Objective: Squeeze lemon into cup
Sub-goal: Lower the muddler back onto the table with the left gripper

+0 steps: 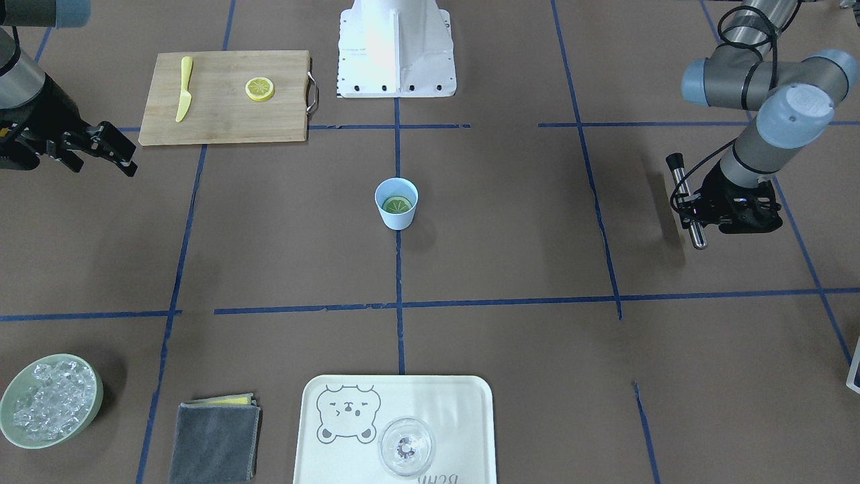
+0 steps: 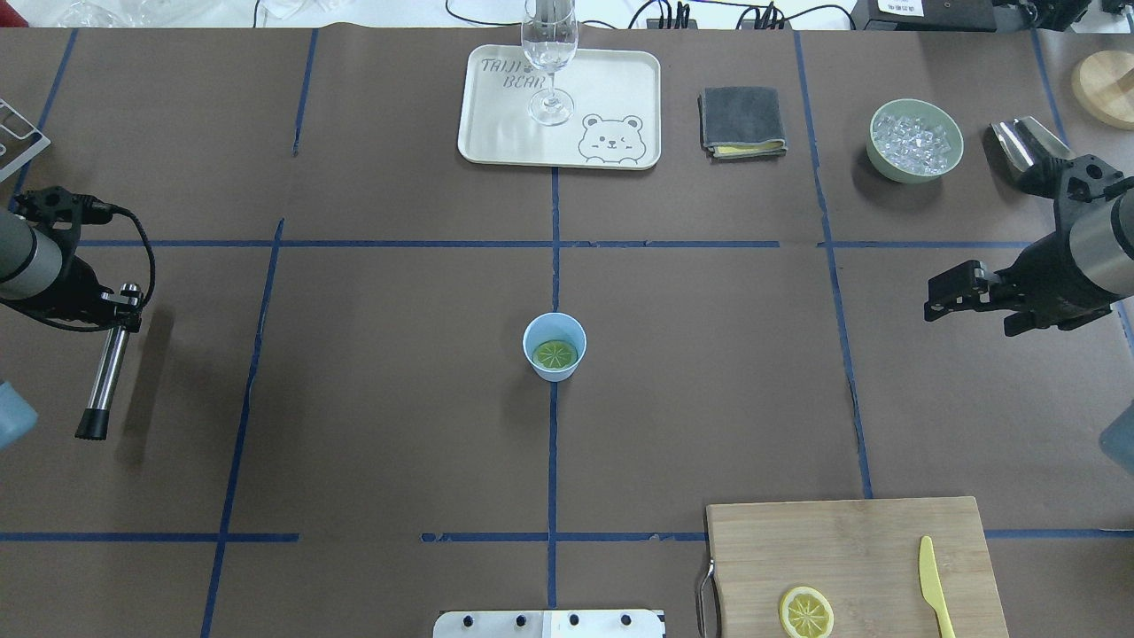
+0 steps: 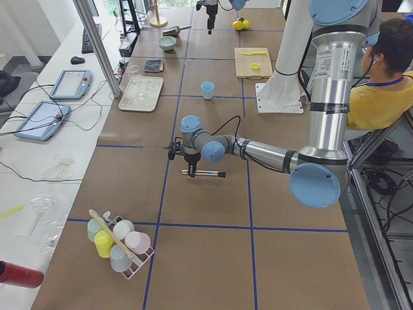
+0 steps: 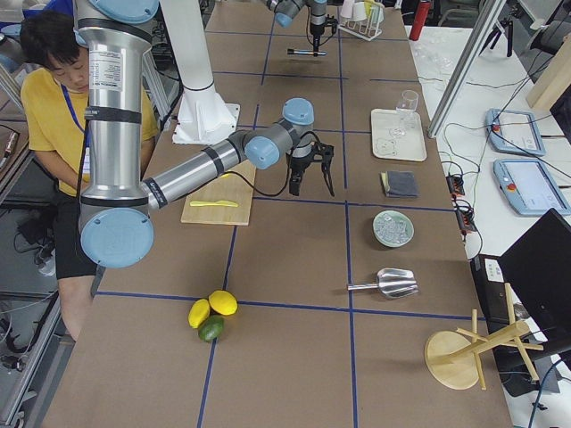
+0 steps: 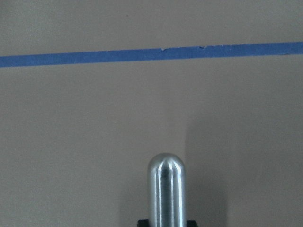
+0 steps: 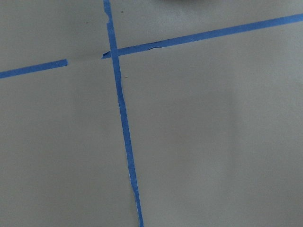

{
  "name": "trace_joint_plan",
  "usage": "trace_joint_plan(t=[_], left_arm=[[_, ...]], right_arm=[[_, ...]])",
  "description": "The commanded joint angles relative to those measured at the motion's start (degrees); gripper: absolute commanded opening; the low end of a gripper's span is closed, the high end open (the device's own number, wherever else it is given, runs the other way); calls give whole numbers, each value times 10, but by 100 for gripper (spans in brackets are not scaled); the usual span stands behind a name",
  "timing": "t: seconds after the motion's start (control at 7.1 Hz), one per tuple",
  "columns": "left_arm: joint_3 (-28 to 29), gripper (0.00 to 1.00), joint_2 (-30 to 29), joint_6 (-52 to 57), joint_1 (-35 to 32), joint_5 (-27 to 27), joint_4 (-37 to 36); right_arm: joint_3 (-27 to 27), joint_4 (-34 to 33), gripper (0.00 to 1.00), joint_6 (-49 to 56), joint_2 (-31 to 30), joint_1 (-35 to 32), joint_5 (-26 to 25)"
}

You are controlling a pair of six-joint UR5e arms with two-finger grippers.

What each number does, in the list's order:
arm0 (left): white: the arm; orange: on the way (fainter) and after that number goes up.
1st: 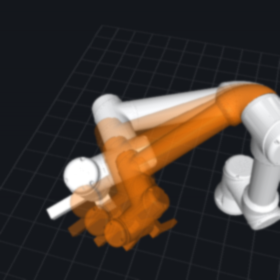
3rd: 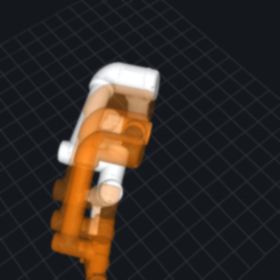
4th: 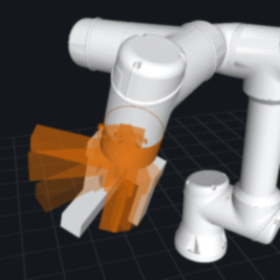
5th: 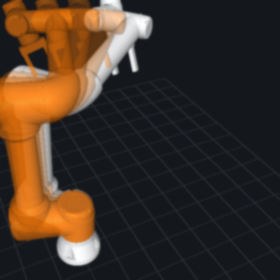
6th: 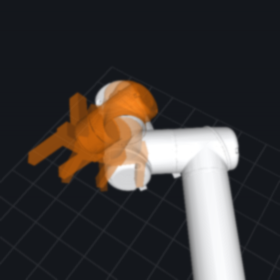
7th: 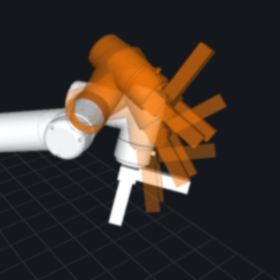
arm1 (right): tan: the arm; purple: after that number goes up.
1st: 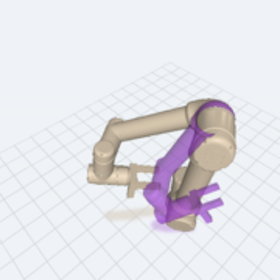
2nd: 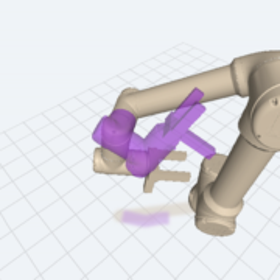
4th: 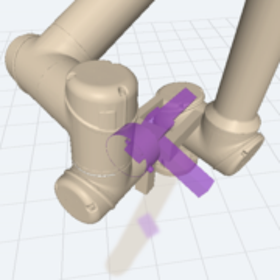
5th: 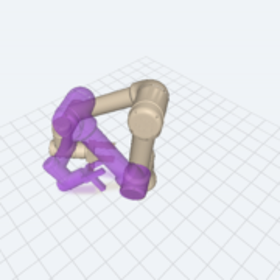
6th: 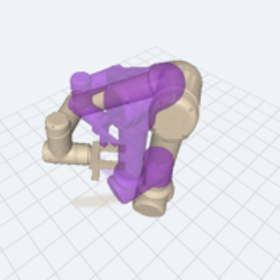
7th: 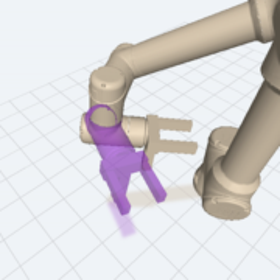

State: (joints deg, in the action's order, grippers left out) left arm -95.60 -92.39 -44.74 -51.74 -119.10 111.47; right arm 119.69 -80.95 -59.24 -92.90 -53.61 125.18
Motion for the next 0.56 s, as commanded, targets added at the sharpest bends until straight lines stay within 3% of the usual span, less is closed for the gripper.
trace_joint_plan(t=[0.0, 0.42], left_arm=[[7, 0, -5, -2, 5, -1, 0], [24, 0, -9, -3, 7, -3, 0]], right_arm=[[-2, 0, 100, 0, 0, 0, 0], [-1, 0, 100, 0, 0, 0, 1]])
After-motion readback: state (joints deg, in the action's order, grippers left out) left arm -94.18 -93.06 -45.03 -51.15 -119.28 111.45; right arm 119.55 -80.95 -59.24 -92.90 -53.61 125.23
